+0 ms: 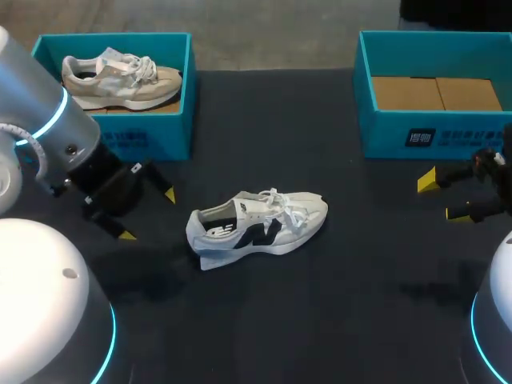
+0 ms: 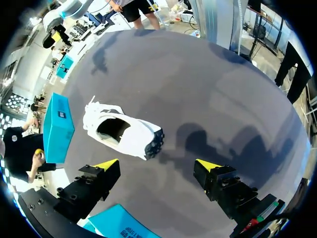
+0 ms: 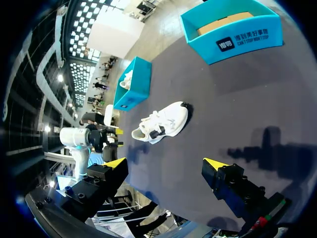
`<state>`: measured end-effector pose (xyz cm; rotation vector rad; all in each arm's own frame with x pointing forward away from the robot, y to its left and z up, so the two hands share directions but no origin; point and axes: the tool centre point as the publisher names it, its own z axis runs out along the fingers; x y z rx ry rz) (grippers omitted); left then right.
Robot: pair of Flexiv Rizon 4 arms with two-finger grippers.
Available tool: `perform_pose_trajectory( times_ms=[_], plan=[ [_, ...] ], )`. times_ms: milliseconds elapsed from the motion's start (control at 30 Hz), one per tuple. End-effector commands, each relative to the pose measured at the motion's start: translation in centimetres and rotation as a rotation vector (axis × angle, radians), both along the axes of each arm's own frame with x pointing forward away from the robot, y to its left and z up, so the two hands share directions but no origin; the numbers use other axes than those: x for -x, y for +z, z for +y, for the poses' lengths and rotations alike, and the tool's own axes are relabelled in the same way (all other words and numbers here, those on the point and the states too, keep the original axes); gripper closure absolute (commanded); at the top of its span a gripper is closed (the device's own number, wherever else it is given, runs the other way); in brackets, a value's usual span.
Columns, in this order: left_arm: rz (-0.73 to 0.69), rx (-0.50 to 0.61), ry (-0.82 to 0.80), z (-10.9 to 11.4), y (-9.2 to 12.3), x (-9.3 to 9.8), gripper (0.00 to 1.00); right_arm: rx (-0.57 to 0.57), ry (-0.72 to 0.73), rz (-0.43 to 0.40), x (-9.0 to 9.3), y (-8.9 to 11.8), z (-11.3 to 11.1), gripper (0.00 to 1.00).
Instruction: Take the shoe out of the shoebox, open the shoe tongue, remove and reinsert the insole, then place the shoe into the shoebox
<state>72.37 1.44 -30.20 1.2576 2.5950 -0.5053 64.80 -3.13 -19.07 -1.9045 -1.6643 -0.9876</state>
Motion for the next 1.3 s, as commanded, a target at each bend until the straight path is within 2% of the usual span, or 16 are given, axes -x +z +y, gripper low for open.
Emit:
perform_pose_trajectory(
  times_ms=[33,100,333,600,933,1167,1300],
  plan=[
    [0.106,0.094,0.045,-0.2,-0.5,0.5,0.00,0.008,-0.132,-0.116,1.2,0.3,-0.1,0.00],
    [0.181,0.158,0.067,-0.3,-0.6,0.8,0.00,0.008,-0.132,-0.116,1.2,0.3,-0.1,0.00],
    [0.294,0.295,0.139,0.4,-0.4,1.0,0.00,0.008,-0.132,-0.116,1.2,0.3,-0.1,0.00],
    [0.406,0.396,0.216,2.1,-0.6,0.5,0.00,0.008,-0.132,-0.116,1.2,0.3,-0.1,0.00],
    [0.492,0.580,0.405,3.8,-2.3,-0.6,0.00,0.008,-0.132,-0.116,1.2,0.3,-0.1,0.00],
    [0.575,0.651,0.483,4.1,-4.1,-0.8,0.00,0.008,-0.132,-0.116,1.2,0.3,-0.1,0.00],
    [0.599,0.655,0.519,4.3,-5.0,-1.0,0.00,0.008,-0.132,-0.116,1.2,0.3,-0.1,0.00]
  ],
)
